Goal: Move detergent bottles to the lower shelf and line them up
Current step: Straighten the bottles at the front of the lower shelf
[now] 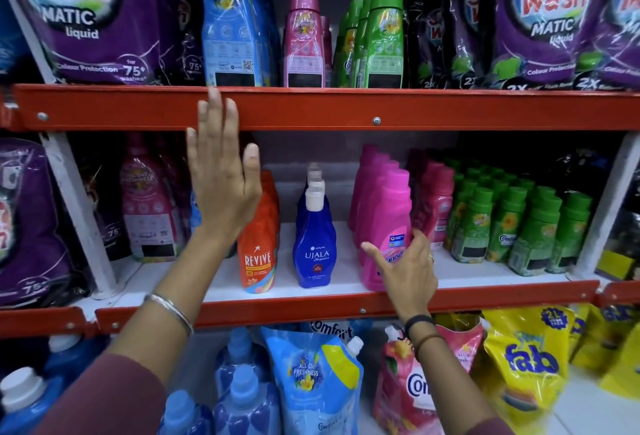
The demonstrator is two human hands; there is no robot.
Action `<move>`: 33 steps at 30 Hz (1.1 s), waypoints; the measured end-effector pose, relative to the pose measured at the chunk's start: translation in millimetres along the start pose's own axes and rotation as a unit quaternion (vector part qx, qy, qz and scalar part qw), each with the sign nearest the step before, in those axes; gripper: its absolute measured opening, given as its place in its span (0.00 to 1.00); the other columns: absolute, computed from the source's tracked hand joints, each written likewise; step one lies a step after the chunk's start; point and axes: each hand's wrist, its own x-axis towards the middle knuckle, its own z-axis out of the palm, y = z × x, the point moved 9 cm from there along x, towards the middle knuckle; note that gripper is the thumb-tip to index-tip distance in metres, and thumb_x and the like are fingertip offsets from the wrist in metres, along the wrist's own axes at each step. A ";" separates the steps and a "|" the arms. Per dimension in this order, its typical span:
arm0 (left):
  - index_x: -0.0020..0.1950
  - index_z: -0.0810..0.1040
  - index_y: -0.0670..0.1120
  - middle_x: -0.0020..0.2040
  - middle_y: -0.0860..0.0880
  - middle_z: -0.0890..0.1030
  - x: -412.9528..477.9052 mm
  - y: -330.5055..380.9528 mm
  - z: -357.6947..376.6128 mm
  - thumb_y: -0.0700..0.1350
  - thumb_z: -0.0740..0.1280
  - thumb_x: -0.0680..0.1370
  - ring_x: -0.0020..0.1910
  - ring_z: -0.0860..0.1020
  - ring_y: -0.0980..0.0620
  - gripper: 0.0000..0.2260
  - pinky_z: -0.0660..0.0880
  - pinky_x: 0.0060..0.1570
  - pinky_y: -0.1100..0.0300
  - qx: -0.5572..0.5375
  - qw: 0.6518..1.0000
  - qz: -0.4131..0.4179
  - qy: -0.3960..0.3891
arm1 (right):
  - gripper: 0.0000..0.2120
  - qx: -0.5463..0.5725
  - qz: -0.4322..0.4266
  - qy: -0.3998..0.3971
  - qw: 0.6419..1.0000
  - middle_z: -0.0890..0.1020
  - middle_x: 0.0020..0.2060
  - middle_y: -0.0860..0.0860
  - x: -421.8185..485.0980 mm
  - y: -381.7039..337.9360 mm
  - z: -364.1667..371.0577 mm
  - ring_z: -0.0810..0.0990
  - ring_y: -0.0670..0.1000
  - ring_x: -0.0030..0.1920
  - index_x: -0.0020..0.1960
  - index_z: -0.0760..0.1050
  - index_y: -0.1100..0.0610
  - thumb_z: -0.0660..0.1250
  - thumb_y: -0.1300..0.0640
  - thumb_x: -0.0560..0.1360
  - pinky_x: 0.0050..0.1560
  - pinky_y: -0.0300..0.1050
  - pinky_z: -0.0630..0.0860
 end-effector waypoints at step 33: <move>0.74 0.64 0.60 0.65 0.43 0.78 -202.2 106.2 157.3 0.83 0.36 0.59 0.64 0.75 0.42 0.51 0.70 0.68 0.44 -0.335 0.762 -0.423 -0.359 | 0.42 0.442 0.143 -0.217 0.859 0.80 0.58 0.59 18.4 62.4 28.3 0.81 0.53 0.55 0.62 0.75 0.63 0.49 0.30 0.69 0.61 0.51 0.76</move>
